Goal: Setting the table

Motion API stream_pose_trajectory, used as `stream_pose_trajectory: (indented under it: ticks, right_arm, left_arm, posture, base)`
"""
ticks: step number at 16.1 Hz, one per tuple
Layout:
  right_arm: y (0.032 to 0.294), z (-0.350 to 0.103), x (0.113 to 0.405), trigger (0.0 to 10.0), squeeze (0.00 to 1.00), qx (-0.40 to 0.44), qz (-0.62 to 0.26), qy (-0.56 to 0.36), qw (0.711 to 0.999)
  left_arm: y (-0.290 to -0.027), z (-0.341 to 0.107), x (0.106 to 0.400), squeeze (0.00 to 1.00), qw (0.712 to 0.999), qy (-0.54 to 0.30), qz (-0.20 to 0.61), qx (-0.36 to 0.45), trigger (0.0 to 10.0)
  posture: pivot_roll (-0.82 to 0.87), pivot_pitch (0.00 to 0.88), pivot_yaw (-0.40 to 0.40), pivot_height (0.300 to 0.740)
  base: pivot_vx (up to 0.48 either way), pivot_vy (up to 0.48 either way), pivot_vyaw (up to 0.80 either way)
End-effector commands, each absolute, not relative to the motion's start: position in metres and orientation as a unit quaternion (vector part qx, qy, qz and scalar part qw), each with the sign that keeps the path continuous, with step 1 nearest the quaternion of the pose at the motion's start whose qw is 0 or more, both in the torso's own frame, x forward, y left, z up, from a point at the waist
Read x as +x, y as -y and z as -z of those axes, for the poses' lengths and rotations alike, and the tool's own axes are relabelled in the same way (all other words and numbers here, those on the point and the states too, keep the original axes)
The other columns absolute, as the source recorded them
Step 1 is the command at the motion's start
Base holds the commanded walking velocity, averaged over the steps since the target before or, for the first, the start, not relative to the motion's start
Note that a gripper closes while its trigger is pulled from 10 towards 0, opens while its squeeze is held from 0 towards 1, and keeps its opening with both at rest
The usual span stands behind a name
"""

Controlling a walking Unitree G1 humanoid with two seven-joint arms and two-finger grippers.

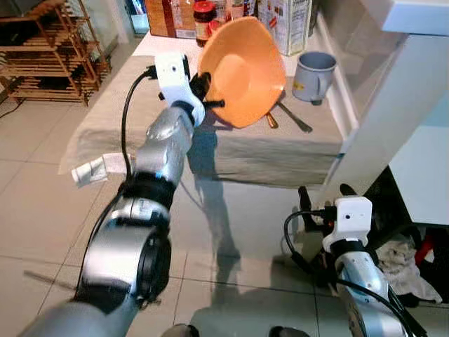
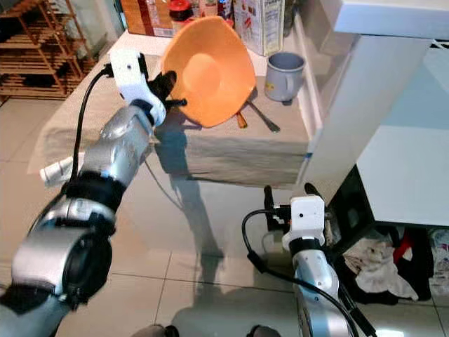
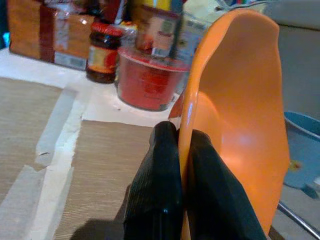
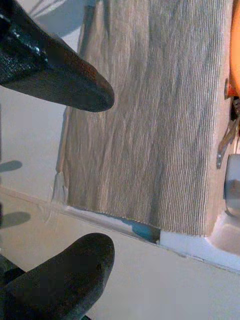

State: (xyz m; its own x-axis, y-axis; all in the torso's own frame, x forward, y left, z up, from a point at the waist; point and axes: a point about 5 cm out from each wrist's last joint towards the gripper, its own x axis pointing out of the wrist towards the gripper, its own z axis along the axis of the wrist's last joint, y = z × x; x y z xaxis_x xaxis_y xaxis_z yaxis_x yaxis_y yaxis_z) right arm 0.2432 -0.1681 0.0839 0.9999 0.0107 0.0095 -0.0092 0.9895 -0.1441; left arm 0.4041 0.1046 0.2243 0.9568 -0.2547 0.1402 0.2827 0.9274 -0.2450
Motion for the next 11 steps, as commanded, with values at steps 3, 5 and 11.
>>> stream_pose_trajectory:
  ticks: [3,5,11]
  right_arm:
    - [0.166,-0.084,0.246,10.0,0.00,-0.075,-0.013,0.006,0.997]
    - [0.166,-0.084,0.247,10.0,0.00,-0.075,-0.012,0.006,0.997]
    - [0.178,-0.095,0.249,10.0,0.00,-0.076,0.018,0.034,0.996]
  left_arm:
    - [-0.119,-0.248,0.399,0.00,0.980,0.129,0.131,-0.079,0.0]
    - [-0.124,-0.251,0.395,0.00,0.979,0.148,0.131,-0.050,0.0]
    - [-0.160,-0.255,0.359,0.00,0.968,0.185,0.164,0.048,0.0]
  posture:
    - [-0.10,0.053,0.064,0.740]
    - [-0.09,0.051,0.062,0.740]
    - [-0.07,0.048,0.064,0.740]
  base:
    - [0.000,0.000,0.00]
    - [0.000,0.000,0.00]
    - [0.000,0.000,0.00]
